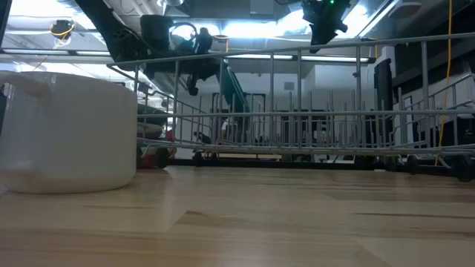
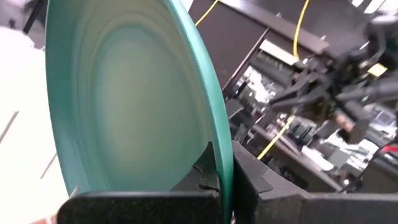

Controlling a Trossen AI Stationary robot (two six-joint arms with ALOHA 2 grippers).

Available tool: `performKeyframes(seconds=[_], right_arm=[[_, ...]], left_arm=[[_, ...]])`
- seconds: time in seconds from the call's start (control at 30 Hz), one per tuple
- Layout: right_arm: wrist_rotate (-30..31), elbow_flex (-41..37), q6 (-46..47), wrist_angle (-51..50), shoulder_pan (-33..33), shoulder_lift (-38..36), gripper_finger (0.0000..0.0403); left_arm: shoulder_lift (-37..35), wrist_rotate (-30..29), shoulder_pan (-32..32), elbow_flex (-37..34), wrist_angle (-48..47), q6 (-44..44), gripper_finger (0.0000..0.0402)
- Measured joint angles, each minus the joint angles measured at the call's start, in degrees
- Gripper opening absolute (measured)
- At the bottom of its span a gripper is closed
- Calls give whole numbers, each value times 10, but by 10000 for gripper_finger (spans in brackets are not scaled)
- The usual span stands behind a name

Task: Sort dishes
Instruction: Put the bottom green plate into the dishwasher rack

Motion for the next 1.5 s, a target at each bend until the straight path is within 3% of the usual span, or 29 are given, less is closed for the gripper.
performKeyframes(seconds=[0.3, 0.57, 1.07, 1.27, 1.5], right_arm=[[0, 0, 0, 0, 0, 0, 65], [0, 0, 0, -1, 0, 0, 65], [0, 0, 0, -32, 0, 0, 65], [0, 0, -2, -46, 0, 0, 65], [0, 0, -3, -58, 0, 0, 65]], left_arm=[[0, 4, -3, 0, -108, 13, 10], [0, -5, -2, 0, -130, 13, 46], [0, -13, 15, 0, -166, 31, 182], [0, -5, 25, 0, -209, 90, 189], [-1, 68, 49, 0, -234, 103, 189]])
